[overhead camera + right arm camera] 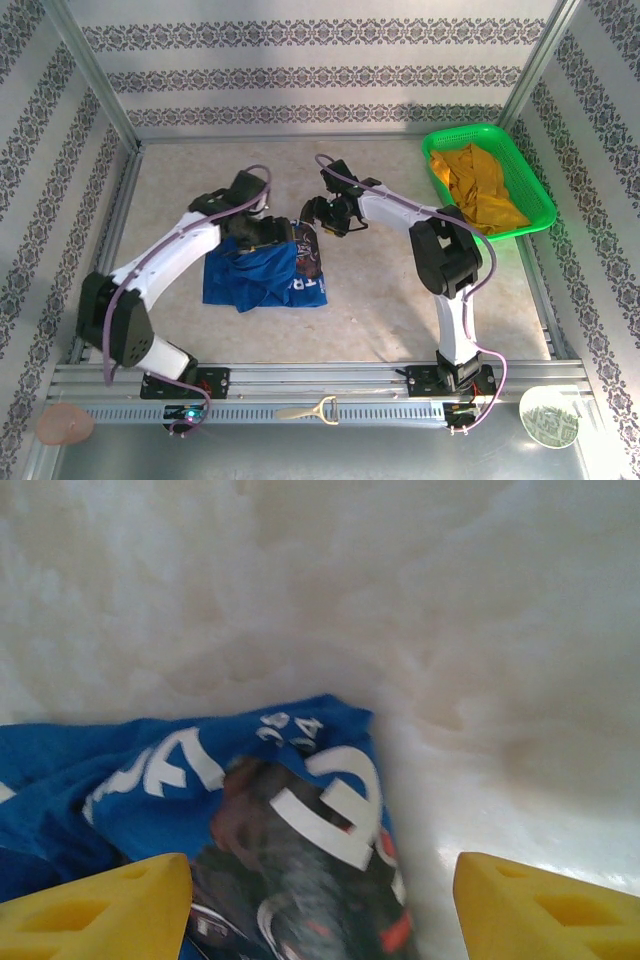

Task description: Fold the inside-out t-shirt

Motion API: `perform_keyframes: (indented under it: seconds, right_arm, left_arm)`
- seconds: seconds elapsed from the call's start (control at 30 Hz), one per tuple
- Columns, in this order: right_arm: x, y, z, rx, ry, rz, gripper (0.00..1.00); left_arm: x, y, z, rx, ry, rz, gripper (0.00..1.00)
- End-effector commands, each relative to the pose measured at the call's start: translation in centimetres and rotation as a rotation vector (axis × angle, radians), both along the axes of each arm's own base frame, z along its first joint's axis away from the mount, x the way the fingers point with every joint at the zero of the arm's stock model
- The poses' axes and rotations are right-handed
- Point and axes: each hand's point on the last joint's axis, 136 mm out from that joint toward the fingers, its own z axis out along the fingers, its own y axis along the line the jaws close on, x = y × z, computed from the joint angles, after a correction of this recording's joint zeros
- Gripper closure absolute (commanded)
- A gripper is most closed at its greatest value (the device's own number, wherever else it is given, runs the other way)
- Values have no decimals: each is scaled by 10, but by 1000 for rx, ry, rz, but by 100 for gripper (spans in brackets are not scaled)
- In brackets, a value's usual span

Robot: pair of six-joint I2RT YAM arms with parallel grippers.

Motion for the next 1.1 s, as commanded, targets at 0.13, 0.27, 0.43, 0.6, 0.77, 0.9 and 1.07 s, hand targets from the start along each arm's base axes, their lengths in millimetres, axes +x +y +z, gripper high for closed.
perform_keyframes:
  seconds: [0.13,0.27,0.43,0.6,0.77,0.9,1.07]
  right_arm:
    - [16,17,-7,102,17,-12,31]
    - [18,16,-19,96,40,-28,33]
    - [17,15,-30,94,68,-52,40]
    - [14,8,-39,83,85,-86,63]
    - [14,0,-45,71,91,-111,100]
    - [15,-11,-44,56,76,-143,100]
    - [16,-23,-45,37,71,-169,100]
  left_arm:
    - [10,-7,-18,365,-7,-149,23]
    - [15,-4,-35,462,-1,-176,26]
    - [24,-3,-54,511,10,-193,36]
    - [29,-3,-58,529,-5,-201,89]
    - [19,7,-41,505,-42,-171,100]
    - [-9,30,-23,464,-72,-82,100]
    - [-61,74,-18,371,-93,104,100]
